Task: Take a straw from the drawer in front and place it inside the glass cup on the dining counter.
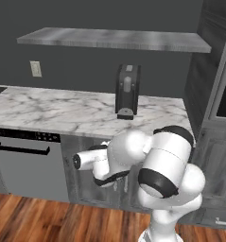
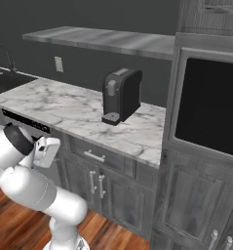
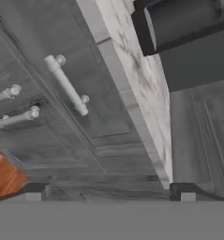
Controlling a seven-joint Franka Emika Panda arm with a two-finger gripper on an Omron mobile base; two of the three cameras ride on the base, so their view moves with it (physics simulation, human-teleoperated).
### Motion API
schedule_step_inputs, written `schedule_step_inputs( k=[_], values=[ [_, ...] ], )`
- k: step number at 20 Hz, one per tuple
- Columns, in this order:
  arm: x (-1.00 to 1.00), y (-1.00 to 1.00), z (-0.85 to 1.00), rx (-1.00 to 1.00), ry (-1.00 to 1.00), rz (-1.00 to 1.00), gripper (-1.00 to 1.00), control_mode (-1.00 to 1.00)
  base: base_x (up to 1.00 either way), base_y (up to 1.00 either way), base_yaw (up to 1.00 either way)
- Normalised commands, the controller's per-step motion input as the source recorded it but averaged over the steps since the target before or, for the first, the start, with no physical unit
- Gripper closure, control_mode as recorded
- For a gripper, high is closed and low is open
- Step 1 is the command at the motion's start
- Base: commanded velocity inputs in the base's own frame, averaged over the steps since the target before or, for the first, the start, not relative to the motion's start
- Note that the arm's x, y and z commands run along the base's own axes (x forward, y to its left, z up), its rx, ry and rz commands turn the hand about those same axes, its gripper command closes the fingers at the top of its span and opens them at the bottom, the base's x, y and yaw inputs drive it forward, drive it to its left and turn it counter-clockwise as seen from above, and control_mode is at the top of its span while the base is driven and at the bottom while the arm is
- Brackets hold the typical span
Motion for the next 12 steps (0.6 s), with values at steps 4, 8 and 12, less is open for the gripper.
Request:
schedule_step_inputs(
  k=[4, 8, 12],
  values=[
    [0.24, -0.04, -0.31, -0.14, 0.0, 0.03, -1.0, -1.0, 0.0, 0.0, 0.0],
    [0.33, -0.13, -0.29, -0.12, 0.0, 0.02, -1.0, -1.0, 0.0, 0.0, 0.0],
    [0.41, -0.11, -0.27, -0.1, 0.0, 0.01, -1.0, -1.0, 0.0, 0.0, 0.0]
  ],
)
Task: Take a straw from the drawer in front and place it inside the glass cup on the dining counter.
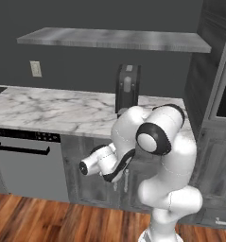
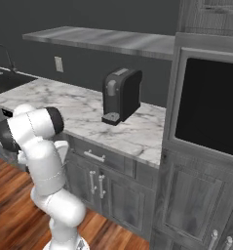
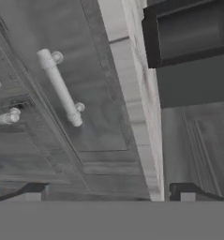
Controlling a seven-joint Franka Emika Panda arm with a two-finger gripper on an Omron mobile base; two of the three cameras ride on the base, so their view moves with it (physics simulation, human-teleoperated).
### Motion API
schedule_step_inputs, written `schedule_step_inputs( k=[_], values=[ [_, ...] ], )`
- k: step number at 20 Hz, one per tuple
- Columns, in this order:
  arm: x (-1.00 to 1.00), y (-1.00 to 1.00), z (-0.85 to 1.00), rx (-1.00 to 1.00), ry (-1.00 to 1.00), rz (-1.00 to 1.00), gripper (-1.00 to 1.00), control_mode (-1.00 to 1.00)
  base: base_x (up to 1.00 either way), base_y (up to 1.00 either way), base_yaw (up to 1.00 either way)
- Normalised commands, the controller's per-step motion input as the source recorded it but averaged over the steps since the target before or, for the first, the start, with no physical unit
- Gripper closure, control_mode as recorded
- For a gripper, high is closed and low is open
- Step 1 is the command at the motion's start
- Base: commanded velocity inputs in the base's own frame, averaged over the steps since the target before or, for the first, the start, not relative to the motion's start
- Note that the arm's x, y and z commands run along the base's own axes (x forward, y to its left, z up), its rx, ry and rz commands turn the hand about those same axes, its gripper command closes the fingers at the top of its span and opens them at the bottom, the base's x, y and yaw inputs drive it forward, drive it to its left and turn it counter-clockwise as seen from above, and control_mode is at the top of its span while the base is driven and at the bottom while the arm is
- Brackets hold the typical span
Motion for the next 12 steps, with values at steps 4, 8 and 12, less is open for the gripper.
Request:
schedule_step_inputs(
  k=[4, 8, 12],
  values=[
    [0.41, -0.02, -0.33, -0.08, 0.0, 0.0, -1.0, -1.0, 0.0, 0.0, 0.0],
    [0.39, 0.0, -0.34, -0.1, 0.0, 0.0, -1.0, -1.0, 0.0, 0.0, 0.0],
    [0.4, 0.0, -0.32, -0.11, 0.0, 0.0, -1.0, -1.0, 0.0, 0.0, 0.0]
  ],
)
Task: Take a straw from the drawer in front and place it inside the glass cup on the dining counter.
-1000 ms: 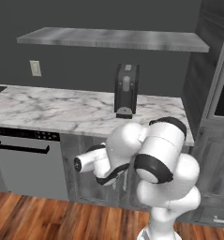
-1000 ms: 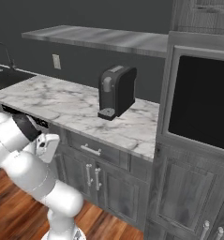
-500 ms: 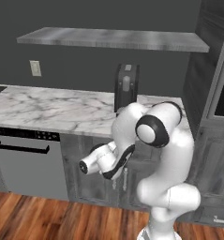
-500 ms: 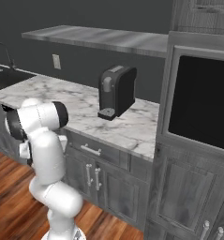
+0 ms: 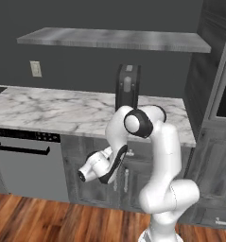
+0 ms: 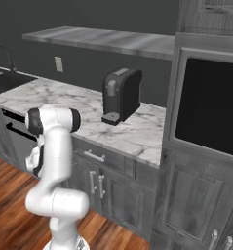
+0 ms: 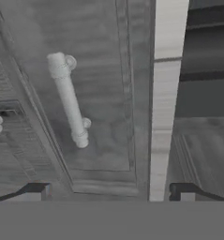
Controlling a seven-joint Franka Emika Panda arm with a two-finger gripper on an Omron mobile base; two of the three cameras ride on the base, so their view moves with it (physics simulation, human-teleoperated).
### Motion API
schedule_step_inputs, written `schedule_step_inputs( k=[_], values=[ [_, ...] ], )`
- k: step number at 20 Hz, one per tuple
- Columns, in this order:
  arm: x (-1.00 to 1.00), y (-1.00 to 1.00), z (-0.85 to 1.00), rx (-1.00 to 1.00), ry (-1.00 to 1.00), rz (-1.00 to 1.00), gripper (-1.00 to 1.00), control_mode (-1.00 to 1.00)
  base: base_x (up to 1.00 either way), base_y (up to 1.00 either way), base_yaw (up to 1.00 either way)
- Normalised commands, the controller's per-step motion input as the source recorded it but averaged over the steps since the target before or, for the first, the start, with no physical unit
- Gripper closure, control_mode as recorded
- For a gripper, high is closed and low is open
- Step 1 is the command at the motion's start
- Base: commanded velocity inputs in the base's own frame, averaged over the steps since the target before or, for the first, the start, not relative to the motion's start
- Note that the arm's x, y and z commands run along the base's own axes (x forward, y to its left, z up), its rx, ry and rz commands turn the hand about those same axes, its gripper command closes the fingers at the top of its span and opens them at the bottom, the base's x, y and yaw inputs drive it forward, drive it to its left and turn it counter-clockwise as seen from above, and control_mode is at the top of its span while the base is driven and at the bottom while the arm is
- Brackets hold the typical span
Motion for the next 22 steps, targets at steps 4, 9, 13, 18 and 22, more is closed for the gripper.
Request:
schedule_step_inputs(
  k=[4, 9, 13, 18, 22],
  values=[
    [0.46, 0.0, -0.22, -0.09, 0.0, 0.0, -1.0, -1.0, 0.0, 0.0, 0.0],
    [0.51, -0.07, -0.16, -0.04, 0.0, 0.0, -1.0, -1.0, 0.0, 0.0, 0.0],
    [0.56, -0.12, -0.19, -0.02, 0.01, 0.0, -1.0, -1.0, 0.0, 0.0, 0.0],
    [0.56, -0.13, -0.23, -0.01, 0.03, 0.0, -1.0, -1.0, 0.0, 0.0, 0.0],
    [0.45, -0.12, -0.24, -0.02, 0.01, 0.0, -1.0, -1.0, 0.0, 0.0, 0.0]
  ],
)
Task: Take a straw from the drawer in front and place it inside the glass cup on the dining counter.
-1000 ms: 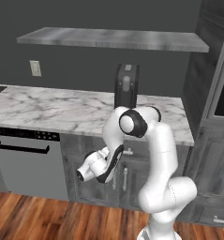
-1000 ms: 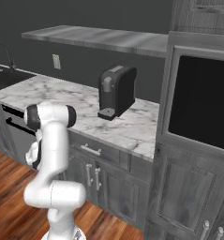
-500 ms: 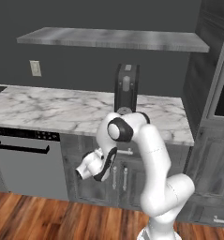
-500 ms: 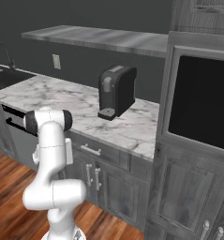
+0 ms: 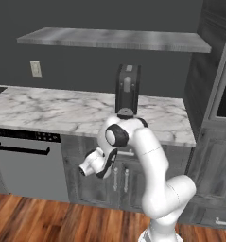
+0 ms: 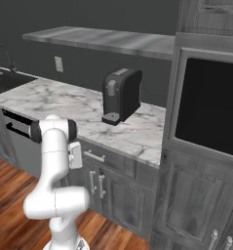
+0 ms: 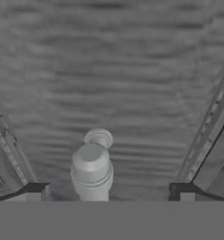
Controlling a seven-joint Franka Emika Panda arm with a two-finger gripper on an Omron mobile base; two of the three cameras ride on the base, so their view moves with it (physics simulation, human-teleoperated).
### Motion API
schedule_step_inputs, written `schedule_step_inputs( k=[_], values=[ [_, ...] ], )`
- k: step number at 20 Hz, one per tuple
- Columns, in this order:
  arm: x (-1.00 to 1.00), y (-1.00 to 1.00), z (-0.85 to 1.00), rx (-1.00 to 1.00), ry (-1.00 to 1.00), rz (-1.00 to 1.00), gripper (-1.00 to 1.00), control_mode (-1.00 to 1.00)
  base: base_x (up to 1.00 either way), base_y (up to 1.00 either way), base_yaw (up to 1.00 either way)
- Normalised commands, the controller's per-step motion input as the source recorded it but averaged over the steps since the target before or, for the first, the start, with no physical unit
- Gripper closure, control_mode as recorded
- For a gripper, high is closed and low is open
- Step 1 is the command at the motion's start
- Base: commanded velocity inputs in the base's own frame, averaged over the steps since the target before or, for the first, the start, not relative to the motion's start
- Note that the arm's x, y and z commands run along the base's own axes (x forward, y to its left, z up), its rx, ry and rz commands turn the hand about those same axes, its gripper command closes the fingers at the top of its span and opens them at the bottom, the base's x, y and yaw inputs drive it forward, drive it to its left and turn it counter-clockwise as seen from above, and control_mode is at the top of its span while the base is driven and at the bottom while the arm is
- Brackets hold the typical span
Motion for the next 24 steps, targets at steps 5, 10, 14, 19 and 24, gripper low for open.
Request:
schedule_step_inputs(
  k=[5, 10, 14, 19, 24],
  values=[
    [0.37, -0.13, -0.22, -0.03, 0.0, 0.0, -1.0, -1.0, 0.0, 0.0, 0.0],
    [0.3, -0.15, -0.23, -0.03, 0.0, 0.0, -1.0, -1.0, 0.0, 0.0, 0.0],
    [0.2, -0.19, -0.15, -0.03, 0.0, 0.0, -1.0, -1.0, 0.0, 0.0, 0.0],
    [0.1, -0.24, -0.01, -0.02, 0.0, 0.0, 1.0, -1.0, 0.0, 0.0, 0.0],
    [0.0, -0.38, 0.0, 0.0, 0.0, 0.0, 1.0, -1.0, 0.0, 0.0, 0.0]
  ],
)
